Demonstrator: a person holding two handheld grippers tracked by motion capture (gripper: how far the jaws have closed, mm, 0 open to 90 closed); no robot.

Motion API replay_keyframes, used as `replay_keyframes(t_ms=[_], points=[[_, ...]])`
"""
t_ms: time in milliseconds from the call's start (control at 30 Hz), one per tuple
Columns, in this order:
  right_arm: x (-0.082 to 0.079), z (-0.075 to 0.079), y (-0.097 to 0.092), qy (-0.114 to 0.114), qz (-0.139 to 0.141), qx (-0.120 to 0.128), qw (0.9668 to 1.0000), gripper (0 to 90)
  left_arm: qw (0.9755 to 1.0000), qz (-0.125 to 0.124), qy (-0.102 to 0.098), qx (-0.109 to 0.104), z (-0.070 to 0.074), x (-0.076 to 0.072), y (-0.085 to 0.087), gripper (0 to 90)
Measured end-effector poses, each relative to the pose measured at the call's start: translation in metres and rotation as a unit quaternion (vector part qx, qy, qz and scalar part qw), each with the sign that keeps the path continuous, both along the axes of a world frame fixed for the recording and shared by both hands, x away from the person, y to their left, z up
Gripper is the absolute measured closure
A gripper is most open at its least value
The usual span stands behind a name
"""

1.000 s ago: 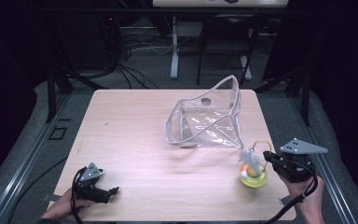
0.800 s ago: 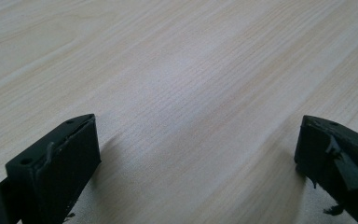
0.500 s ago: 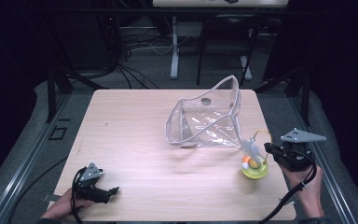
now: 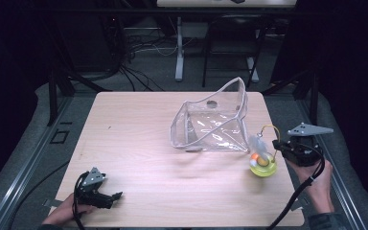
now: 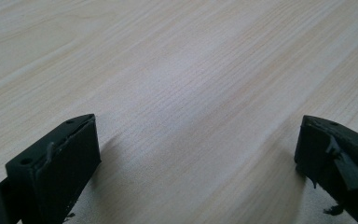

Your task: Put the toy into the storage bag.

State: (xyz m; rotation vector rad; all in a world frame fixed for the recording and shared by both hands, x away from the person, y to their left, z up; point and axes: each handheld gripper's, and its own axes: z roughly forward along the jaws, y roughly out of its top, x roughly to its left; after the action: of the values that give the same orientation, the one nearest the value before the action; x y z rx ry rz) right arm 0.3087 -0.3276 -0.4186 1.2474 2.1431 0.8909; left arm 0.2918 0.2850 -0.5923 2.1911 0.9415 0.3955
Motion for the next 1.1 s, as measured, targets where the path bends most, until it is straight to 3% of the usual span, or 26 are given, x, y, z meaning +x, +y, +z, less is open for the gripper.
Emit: replay_keyframes(t_ms=[433,667,1100], points=[[0.021,0.013,-0.001,0.009,0.000,-0.007,0.9999,88.0,1.0000,0.000,0.000,0.000,0.000,0.000,0.000,0.0],[0.035,0.027,-0.004,0.025,-0.002,-0.016,0.9996,88.1,1.0000,0.002,0.000,-0.001,0.000,0.000,0.000,0.0],[0.060,0.049,0.003,0.081,0.009,-0.066,0.9945,88.1,1.0000,0.001,-0.001,0.001,0.000,0.000,0.000,0.0]])
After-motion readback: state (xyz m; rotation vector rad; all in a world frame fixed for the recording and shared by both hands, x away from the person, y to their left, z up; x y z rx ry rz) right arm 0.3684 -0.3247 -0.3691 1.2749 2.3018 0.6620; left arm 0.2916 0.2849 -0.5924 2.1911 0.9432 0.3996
